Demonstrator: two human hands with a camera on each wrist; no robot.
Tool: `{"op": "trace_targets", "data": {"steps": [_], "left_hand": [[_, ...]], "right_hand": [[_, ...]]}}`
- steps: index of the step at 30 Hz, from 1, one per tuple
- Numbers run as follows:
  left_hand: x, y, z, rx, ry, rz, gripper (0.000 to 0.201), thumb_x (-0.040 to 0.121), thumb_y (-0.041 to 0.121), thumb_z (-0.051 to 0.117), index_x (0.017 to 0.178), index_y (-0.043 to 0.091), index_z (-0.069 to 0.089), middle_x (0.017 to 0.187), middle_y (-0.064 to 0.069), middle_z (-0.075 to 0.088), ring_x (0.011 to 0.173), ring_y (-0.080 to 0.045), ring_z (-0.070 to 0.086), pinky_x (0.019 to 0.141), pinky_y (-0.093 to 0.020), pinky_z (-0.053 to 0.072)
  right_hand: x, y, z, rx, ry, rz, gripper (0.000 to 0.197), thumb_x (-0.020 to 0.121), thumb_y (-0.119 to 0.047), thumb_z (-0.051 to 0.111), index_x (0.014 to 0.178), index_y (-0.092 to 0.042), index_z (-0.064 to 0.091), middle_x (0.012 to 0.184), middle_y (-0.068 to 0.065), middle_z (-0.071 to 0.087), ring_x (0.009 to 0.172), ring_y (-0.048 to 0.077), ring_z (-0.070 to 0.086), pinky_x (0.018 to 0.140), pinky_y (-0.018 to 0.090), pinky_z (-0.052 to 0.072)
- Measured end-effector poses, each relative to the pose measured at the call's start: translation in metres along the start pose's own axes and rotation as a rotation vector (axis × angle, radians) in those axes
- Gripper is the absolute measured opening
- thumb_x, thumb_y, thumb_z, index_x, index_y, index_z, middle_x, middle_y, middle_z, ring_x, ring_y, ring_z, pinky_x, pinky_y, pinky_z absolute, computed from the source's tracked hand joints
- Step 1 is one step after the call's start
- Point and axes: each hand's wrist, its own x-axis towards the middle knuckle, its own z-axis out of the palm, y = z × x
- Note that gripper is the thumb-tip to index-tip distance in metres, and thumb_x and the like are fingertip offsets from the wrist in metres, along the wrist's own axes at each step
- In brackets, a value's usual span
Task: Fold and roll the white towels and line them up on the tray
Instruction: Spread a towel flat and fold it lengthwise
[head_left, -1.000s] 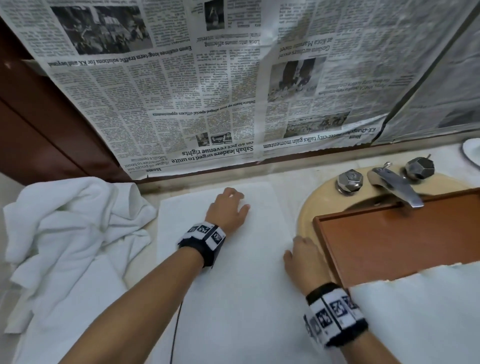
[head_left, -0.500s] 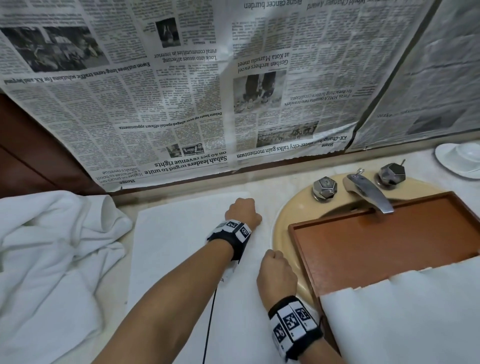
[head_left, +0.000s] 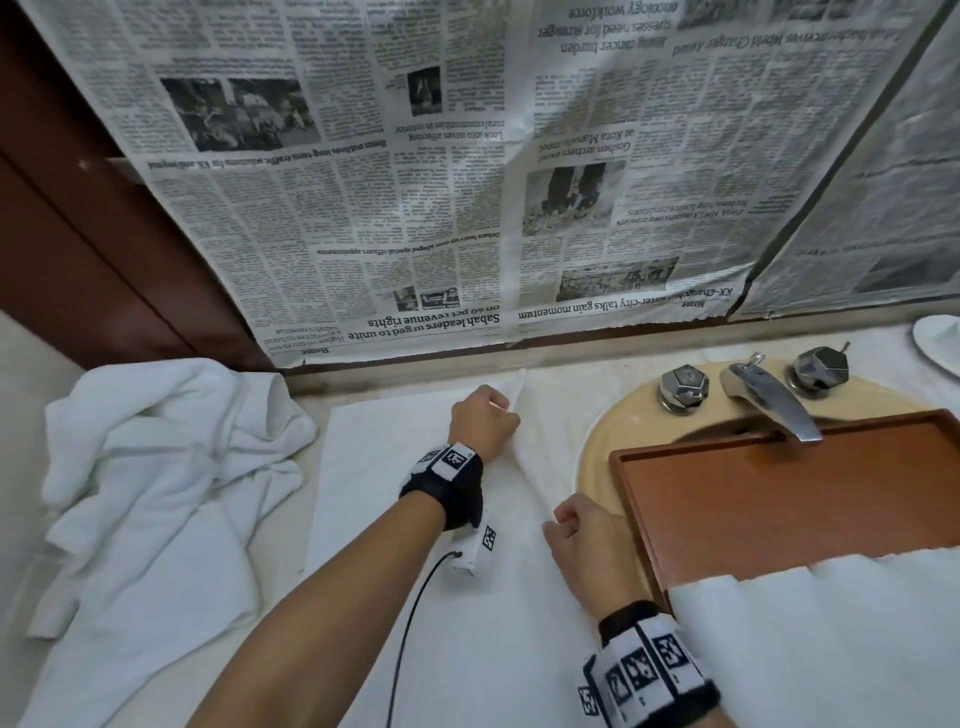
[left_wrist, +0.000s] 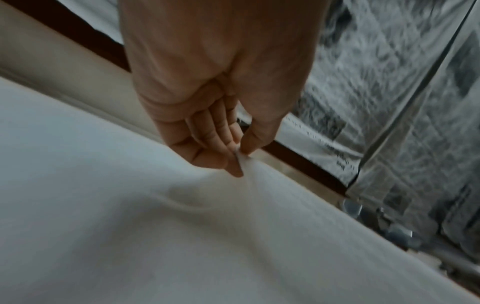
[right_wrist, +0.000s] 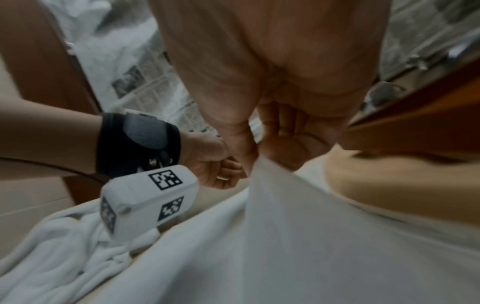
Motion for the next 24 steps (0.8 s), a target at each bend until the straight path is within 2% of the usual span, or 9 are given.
{"op": "trace_targets", "data": {"steps": [2, 4, 9, 12, 14, 16, 18, 22, 24], "left_hand": [[-0.006, -0.008, -0.027, -0.078, 0.062, -0.028, 0.007, 0.081, 0.019, 0.065, 0.087, 0.02, 0.063, 0.091, -0.003, 0.073, 0.093, -0.024, 0.066, 0.078, -0.028, 0.053], [-0.012, -0.02, -0.06, -0.174, 0.097, -0.055, 0.007, 0.078, 0.021, 0.068, 0.083, 0.022, 0.064, 0.085, -0.002, 0.073, 0.089, -0.024, 0.07, 0.081, -0.037, 0.059], [-0.025, -0.067, -0.138, -0.258, 0.193, -0.13, 0.013, 0.076, 0.017, 0.067, 0.089, 0.018, 0.068, 0.081, -0.001, 0.074, 0.09, -0.025, 0.071, 0.077, -0.039, 0.058], [-0.029, -0.102, -0.168, -0.171, 0.273, -0.142, 0.011, 0.078, 0.021, 0.068, 0.089, 0.021, 0.067, 0.08, 0.004, 0.071, 0.087, -0.022, 0.068, 0.083, -0.041, 0.059], [-0.029, -0.126, -0.176, -0.121, 0.314, -0.137, 0.013, 0.082, 0.02, 0.067, 0.095, 0.019, 0.068, 0.085, 0.004, 0.07, 0.088, -0.021, 0.066, 0.085, -0.032, 0.053], [-0.03, -0.142, -0.178, -0.019, 0.292, -0.164, 0.02, 0.087, 0.018, 0.064, 0.107, 0.013, 0.067, 0.092, 0.002, 0.067, 0.094, -0.02, 0.061, 0.084, -0.022, 0.042], [-0.031, -0.16, -0.176, 0.052, 0.258, -0.188, 0.023, 0.09, 0.018, 0.062, 0.111, 0.013, 0.067, 0.096, 0.001, 0.066, 0.097, -0.02, 0.059, 0.082, -0.019, 0.036], [-0.028, -0.172, -0.177, 0.119, 0.205, -0.114, 0.016, 0.089, 0.023, 0.063, 0.102, 0.013, 0.066, 0.082, 0.002, 0.065, 0.084, -0.019, 0.058, 0.074, -0.022, 0.035], [-0.024, -0.169, -0.179, 0.112, 0.209, -0.067, 0.011, 0.089, 0.02, 0.063, 0.097, 0.013, 0.064, 0.084, 0.0, 0.066, 0.084, -0.019, 0.057, 0.073, -0.021, 0.035]], "right_hand": [[-0.01, -0.023, 0.005, -0.023, 0.0, -0.098, 0.013, 0.089, -0.019, 0.067, 0.082, -0.012, 0.059, 0.065, -0.003, 0.059, 0.066, 0.016, 0.056, 0.063, 0.03, 0.045], [-0.02, -0.055, 0.012, -0.097, -0.026, -0.203, 0.013, 0.093, -0.021, 0.061, 0.085, -0.011, 0.057, 0.073, 0.002, 0.062, 0.071, 0.02, 0.058, 0.064, 0.031, 0.044], [-0.041, -0.13, 0.061, -0.339, -0.151, -0.357, 0.006, 0.098, -0.017, 0.044, 0.098, -0.013, 0.048, 0.095, 0.009, 0.064, 0.086, 0.03, 0.061, 0.064, 0.031, 0.032], [-0.047, -0.157, 0.105, -0.417, -0.26, -0.373, 0.012, 0.097, -0.009, 0.042, 0.107, -0.008, 0.048, 0.1, 0.014, 0.062, 0.081, 0.033, 0.056, 0.055, 0.033, 0.03], [-0.048, -0.166, 0.133, -0.445, -0.33, -0.353, 0.016, 0.096, -0.004, 0.041, 0.11, -0.006, 0.047, 0.103, 0.016, 0.061, 0.075, 0.03, 0.046, 0.052, 0.033, 0.027], [-0.048, -0.167, 0.159, -0.451, -0.368, -0.32, 0.017, 0.096, -0.003, 0.041, 0.112, -0.005, 0.047, 0.105, 0.017, 0.061, 0.079, 0.033, 0.05, 0.061, 0.034, 0.032], [-0.051, -0.163, 0.182, -0.45, -0.401, -0.287, 0.019, 0.097, -0.006, 0.041, 0.115, -0.005, 0.047, 0.108, 0.017, 0.06, 0.09, 0.036, 0.058, 0.066, 0.035, 0.033], [-0.051, -0.156, 0.201, -0.42, -0.412, -0.258, 0.017, 0.099, -0.015, 0.04, 0.113, -0.008, 0.045, 0.106, 0.015, 0.061, 0.084, 0.032, 0.056, 0.063, 0.033, 0.033], [-0.052, -0.157, 0.201, -0.392, -0.38, -0.266, 0.01, 0.099, -0.021, 0.041, 0.104, -0.012, 0.043, 0.098, 0.012, 0.061, 0.076, 0.03, 0.05, 0.054, 0.033, 0.029]]}}
